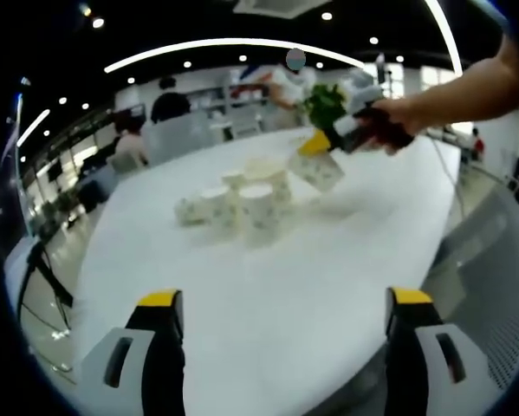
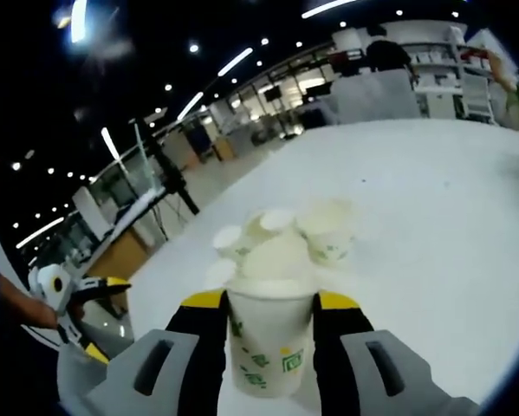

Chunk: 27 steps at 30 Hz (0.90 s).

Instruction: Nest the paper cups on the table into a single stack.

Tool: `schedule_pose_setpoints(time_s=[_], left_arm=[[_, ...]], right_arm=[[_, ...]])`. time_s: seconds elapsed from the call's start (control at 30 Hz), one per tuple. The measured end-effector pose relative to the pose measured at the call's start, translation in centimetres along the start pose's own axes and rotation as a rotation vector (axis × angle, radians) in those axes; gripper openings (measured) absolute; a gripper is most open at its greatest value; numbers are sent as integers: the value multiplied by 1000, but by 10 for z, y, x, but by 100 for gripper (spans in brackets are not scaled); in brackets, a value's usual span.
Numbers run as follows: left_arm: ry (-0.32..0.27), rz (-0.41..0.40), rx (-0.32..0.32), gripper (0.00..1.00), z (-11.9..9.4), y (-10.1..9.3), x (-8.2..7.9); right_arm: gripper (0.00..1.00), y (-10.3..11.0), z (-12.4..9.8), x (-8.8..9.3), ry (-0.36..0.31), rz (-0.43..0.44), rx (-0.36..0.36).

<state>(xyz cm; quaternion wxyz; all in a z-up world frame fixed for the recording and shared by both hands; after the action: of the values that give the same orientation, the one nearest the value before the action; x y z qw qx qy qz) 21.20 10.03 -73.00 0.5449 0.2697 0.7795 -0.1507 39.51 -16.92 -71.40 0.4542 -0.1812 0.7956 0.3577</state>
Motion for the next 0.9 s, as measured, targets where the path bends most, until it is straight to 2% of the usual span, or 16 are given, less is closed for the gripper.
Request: schedule_pose_setpoints(time_s=[0.37,0.6,0.7,0.9], left_arm=[[0,4,-2,95,-1,0,-1],[0,6,-4,95,-1,1,-2],[2,5,-2,95,-1,1,-2],[1,5,-3,95,-1,1,-2]], right_arm=[[36,8,-2,8,48,-6,-34],[36,12,-4,6,47,-3,-52],[36,13,-6,3,25,8,-59],[35,19,-9,-12,-51,-40,-92]])
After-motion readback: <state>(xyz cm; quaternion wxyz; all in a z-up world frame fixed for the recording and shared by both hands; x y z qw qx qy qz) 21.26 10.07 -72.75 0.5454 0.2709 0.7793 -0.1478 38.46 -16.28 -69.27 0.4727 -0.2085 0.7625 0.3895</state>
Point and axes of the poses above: the point that each gripper's makers call its tool centre point, and the gripper's own axes: z roughly forward along the fingers, y roughly to its left, x roughly out of its underside, the point moved 8 cm from there along -z, roughly backward along the fingers, and after that the axes turned 10 degrees about -y, right-handed, at the moved point
